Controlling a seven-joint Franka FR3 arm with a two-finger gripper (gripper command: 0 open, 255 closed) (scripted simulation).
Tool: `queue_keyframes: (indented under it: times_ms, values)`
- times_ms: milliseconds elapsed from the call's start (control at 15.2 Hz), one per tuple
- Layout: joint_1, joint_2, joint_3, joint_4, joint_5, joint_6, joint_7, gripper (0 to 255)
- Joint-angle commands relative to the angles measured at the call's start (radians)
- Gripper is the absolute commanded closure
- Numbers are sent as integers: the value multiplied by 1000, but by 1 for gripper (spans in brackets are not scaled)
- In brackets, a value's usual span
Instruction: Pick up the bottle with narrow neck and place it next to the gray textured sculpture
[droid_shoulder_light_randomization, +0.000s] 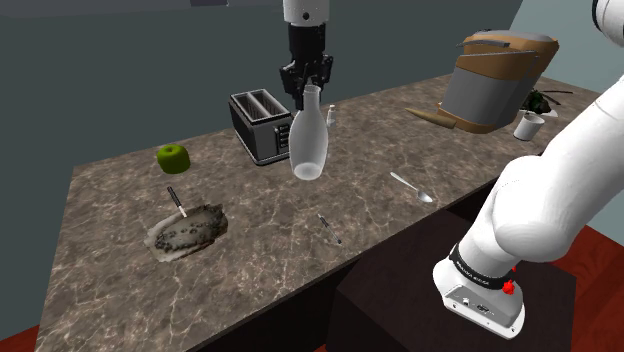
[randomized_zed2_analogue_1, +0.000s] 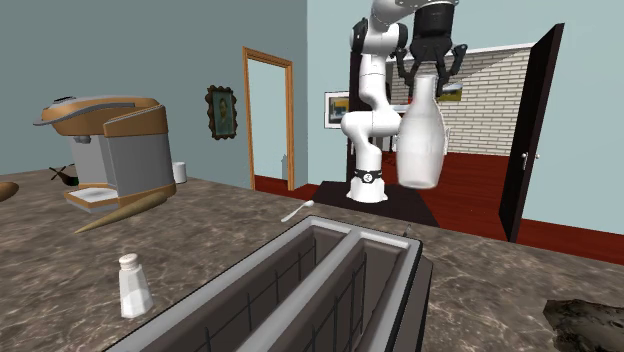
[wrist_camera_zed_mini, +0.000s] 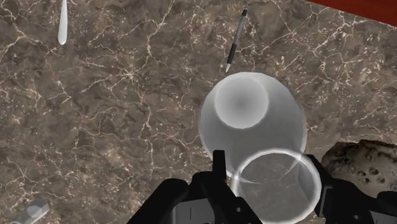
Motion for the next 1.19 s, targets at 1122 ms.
queue_keyframes:
  times_ms: [1122]
  values:
    - [204, 327, 223, 183, -48, 141, 436, 255]
